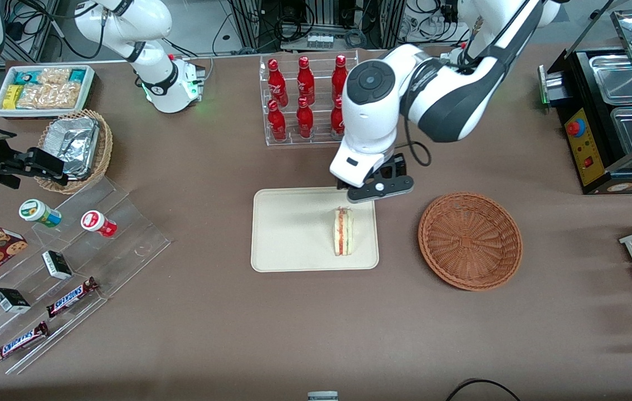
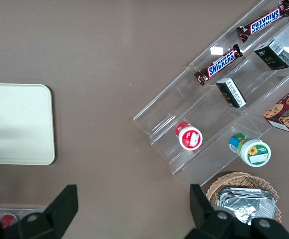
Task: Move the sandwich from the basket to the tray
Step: 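Raise the open left gripper away from the sandwich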
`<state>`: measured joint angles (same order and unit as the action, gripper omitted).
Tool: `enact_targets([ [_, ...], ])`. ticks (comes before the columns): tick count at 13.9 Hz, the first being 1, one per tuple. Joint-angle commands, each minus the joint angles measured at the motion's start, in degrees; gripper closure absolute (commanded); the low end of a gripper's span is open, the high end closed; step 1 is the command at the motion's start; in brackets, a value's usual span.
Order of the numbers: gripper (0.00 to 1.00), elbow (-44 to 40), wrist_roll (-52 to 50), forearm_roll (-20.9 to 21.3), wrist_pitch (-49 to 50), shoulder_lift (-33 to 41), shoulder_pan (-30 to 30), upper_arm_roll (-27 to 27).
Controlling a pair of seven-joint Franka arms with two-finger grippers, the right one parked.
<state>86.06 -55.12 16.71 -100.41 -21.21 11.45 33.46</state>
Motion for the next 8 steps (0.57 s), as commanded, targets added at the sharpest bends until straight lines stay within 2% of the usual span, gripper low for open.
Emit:
enact_targets([
  [1,0.0,0.5,6.9,-5.0,2.8,4.6,0.0,-4.3],
  [5,0.0,0.8,14.3,-9.1,5.2,7.1,-0.1,-9.7],
  [8,0.0,0.7,27.2,-13.6,8.2,9.5,-0.6,-15.7],
])
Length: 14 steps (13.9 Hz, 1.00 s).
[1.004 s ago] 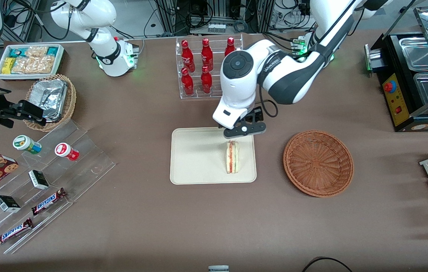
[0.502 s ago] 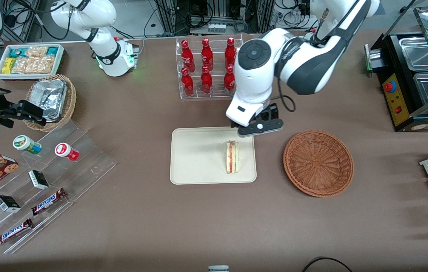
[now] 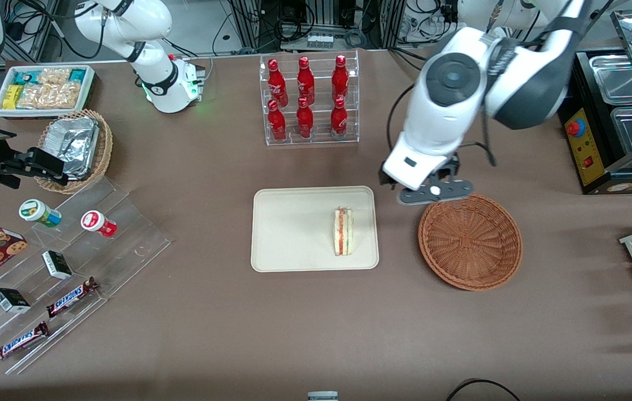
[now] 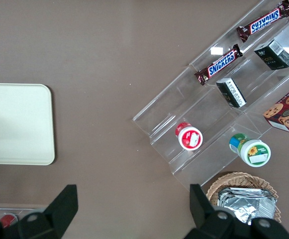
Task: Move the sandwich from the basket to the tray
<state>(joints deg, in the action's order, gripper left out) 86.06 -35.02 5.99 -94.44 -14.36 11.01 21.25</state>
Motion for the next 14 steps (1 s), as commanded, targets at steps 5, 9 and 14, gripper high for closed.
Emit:
enact_targets([
  [5,0.0,0.9,15.8,-4.2,5.6,4.7,-3.5,-6.7],
  [9,0.0,1.0,19.9,-3.5,8.9,7.0,-5.7,-7.0],
  [14,0.0,3.0,20.4,-3.5,11.6,10.6,-6.3,-8.5],
])
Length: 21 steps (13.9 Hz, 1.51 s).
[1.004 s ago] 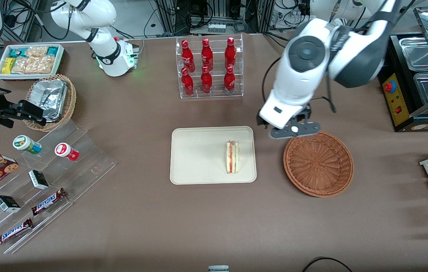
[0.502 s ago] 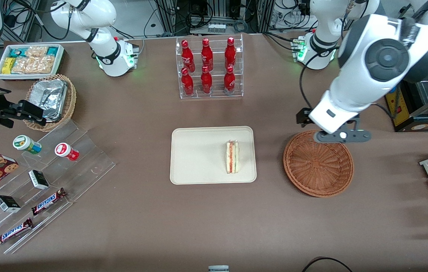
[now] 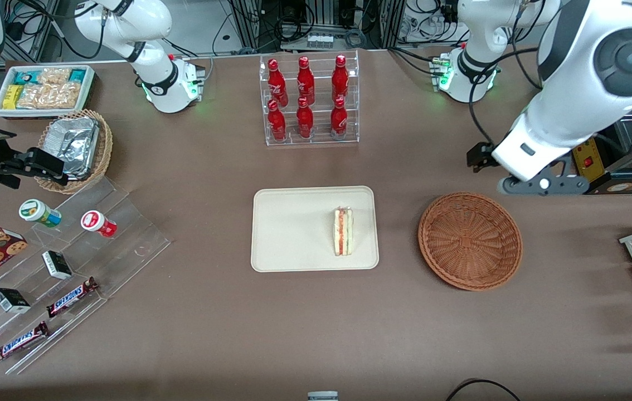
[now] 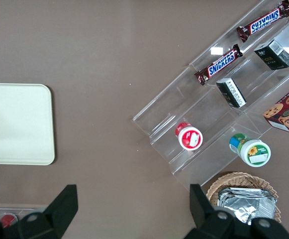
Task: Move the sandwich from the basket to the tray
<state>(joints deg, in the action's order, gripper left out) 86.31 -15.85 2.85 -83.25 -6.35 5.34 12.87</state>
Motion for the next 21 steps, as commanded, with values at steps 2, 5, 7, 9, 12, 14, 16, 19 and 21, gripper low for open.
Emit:
enact_targets([
  [2,0.0,4.6,1.3,-1.0,0.9,4.1,-1.8,-0.1],
  [5,0.0,6.8,1.5,-1.0,2.7,4.9,-3.1,-0.2],
  [7,0.0,6.9,2.2,-0.9,2.7,4.9,-4.4,-0.3],
  [9,0.0,6.9,2.2,-0.8,2.7,4.9,-5.6,-0.5],
  [12,0.0,6.2,2.2,-0.6,2.7,5.2,-6.0,-2.5],
  [14,0.0,5.8,2.1,-0.3,2.7,5.7,-5.8,-2.5],
  [16,0.0,5.4,2.1,-0.2,2.7,5.8,-5.9,-2.6],
  [19,0.0,5.1,2.0,-0.2,2.7,6.4,-6.0,-5.0],
  [21,0.0,4.6,1.9,-0.1,2.7,6.6,-6.0,-6.1],
])
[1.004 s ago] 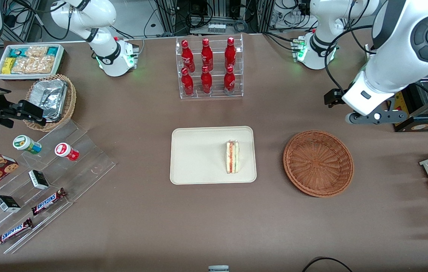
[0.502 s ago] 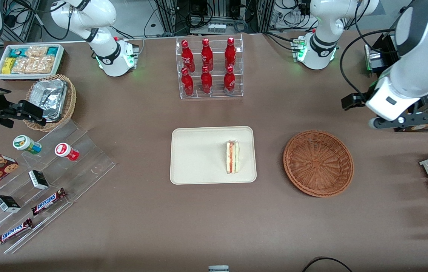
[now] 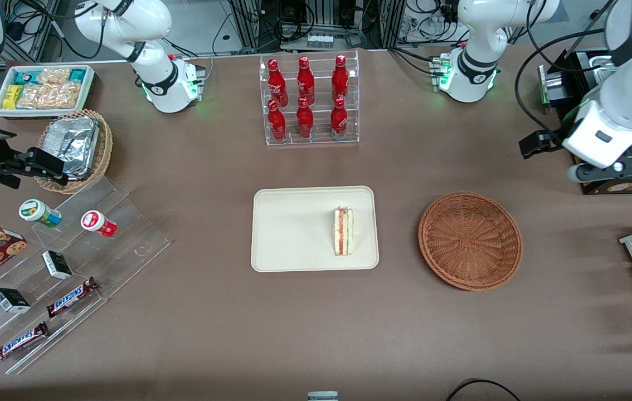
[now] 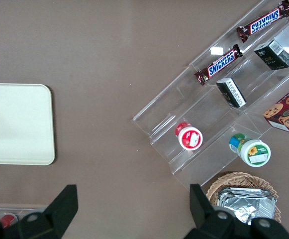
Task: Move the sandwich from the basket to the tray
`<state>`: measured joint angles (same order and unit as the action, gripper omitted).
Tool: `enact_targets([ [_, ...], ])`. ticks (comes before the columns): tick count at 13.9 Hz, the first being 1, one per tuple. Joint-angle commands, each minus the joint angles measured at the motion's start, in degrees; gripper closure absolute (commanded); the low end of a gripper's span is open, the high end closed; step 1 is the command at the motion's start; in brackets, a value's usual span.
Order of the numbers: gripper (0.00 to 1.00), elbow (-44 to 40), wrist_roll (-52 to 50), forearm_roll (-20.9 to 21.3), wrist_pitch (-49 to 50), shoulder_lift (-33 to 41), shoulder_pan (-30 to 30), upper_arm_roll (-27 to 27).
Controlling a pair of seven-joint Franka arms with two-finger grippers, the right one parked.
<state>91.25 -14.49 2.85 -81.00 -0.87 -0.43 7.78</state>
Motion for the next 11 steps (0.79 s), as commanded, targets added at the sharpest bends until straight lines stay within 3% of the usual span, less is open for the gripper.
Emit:
enact_targets([
  [1,0.0,-0.8,0.5,0.0,0.4,1.1,-0.2,-1.0],
  [11,0.0,-0.7,0.5,0.1,0.4,1.1,-0.4,-1.7],
])
